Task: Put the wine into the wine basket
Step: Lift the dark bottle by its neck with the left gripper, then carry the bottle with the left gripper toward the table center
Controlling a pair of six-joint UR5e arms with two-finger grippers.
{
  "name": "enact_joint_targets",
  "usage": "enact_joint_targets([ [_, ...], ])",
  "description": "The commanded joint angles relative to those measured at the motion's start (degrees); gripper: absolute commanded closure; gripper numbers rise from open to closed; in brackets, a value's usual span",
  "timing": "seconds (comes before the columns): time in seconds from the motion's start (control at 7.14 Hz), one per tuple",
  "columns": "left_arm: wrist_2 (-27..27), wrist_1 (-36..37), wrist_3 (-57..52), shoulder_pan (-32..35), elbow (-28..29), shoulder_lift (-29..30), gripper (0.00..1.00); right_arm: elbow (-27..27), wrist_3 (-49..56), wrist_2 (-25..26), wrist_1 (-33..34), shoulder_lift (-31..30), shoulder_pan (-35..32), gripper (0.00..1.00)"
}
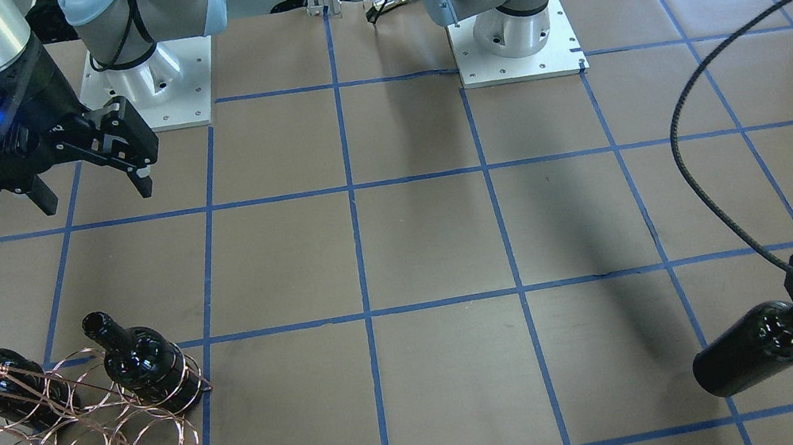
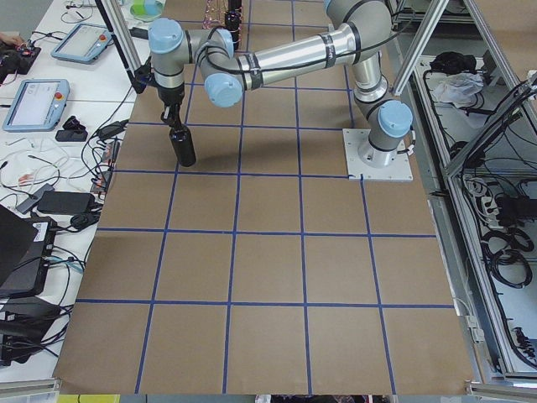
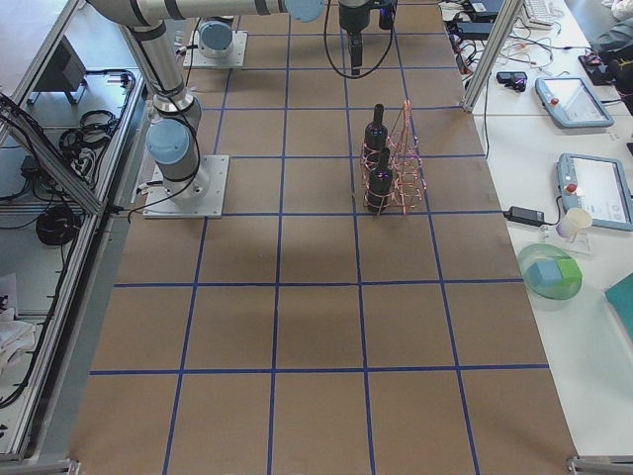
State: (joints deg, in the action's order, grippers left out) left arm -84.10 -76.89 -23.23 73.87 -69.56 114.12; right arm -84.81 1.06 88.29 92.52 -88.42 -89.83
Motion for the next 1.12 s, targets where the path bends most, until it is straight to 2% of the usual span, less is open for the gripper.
enact_joint_targets([
  [0.0,0.43,-0.63,9.73,8.09,-8.53,-7.04,1.0,-0.09,0.0,-0.05,0.03,0.0,0.0,0.0],
  [0.14,0.26,0.07,15.44,12.4,-11.45,-8.81,1.0,0.0,0.0,-0.05,0.03,0.0,0.0,0.0],
  [0.42,0.08,0.16,23.02,20.22,-13.58,-10.49,1.0,0.0,0.0,-0.05,0.03,0.0,0.0,0.0],
  [0.7,-0.53,1.12,26.11,27.17,-16.38,-11.02,1.0,0.0,0.0,-0.05,0.03,0.0,0.0,0.0],
  [0.98,-0.45,8.82,29.29,31.49,-21.03,-10.93,1.0,0.0,0.0,-0.05,0.03,0.0,0.0,0.0],
])
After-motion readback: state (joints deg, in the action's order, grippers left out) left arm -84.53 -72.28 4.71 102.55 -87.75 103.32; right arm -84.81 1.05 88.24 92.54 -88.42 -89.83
